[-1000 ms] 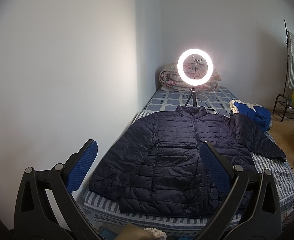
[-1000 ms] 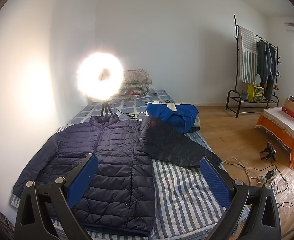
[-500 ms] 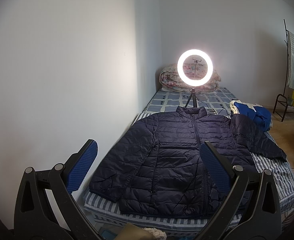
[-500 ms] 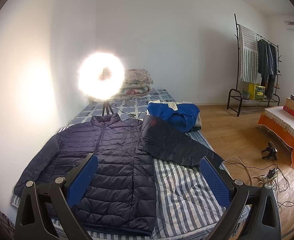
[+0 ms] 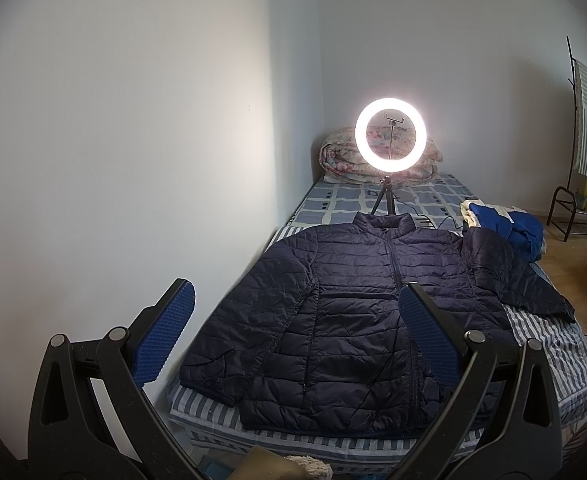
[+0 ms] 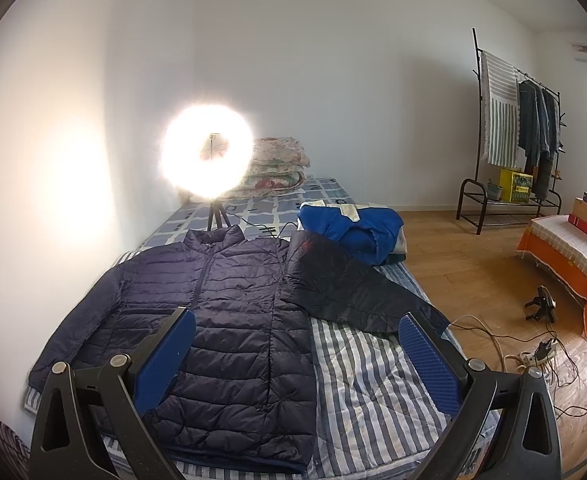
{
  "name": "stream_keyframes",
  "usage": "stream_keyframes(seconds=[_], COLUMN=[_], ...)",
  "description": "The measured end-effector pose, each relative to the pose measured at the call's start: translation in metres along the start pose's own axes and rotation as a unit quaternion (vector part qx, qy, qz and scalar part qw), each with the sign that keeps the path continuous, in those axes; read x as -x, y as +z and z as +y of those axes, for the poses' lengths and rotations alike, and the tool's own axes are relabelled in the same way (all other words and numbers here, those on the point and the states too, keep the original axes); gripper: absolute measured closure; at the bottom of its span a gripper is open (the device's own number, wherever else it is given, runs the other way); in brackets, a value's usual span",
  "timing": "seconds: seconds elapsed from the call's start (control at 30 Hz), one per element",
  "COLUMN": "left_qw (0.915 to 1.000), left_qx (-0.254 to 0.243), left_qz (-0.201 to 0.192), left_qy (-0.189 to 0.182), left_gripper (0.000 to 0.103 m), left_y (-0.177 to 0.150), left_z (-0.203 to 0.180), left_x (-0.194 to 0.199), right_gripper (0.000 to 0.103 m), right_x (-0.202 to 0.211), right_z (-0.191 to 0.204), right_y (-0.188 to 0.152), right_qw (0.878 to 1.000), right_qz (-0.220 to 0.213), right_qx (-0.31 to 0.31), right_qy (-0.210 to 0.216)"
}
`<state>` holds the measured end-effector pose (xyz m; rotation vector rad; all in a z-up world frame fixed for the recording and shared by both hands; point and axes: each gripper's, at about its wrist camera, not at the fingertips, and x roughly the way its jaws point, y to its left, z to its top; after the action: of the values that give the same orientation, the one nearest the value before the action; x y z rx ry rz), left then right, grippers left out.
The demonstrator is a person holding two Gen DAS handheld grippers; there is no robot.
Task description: Fold large clothes
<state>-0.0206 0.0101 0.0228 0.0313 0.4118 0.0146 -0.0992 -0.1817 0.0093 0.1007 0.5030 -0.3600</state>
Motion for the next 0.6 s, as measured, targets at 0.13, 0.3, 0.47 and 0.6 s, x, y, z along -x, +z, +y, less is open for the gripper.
stream_keyframes(seconds=[0.13, 0.3, 0.47, 0.6], left_qw=[1.0000, 1.0000, 1.0000, 1.0000], left_qx=[-0.001, 0.000, -0.001, -0.001], left_qz=[0.000, 0.001, 0.001, 0.003], left_qy=[0.001, 0.002, 0.002, 0.002], left_gripper=[0.000, 0.000, 0.000, 0.000], left_y=[-0.0005, -0.0008, -0.0019, -0.0048], left_z=[0.0009, 0.0026, 0.0028, 0.0043], left_x=[-0.0014, -0.0037, -0.0046, -0.0069], right_gripper=[0.000, 0.000, 0.000, 0.000], right_x=[-0.0009, -0.0015, -0.0029, -0.0043], right_z=[0.0019, 0.0033, 0.0050, 0.0072], right_y=[0.0001, -0.0003, -0.0005, -0.0008], right_qw=[1.000, 1.000, 1.000, 1.000], right_qz=[0.000, 0.000, 0.001, 0.003], right_qx=[0.001, 0.002, 0.003, 0.005], right_qy=[0.001, 0.002, 0.003, 0.005])
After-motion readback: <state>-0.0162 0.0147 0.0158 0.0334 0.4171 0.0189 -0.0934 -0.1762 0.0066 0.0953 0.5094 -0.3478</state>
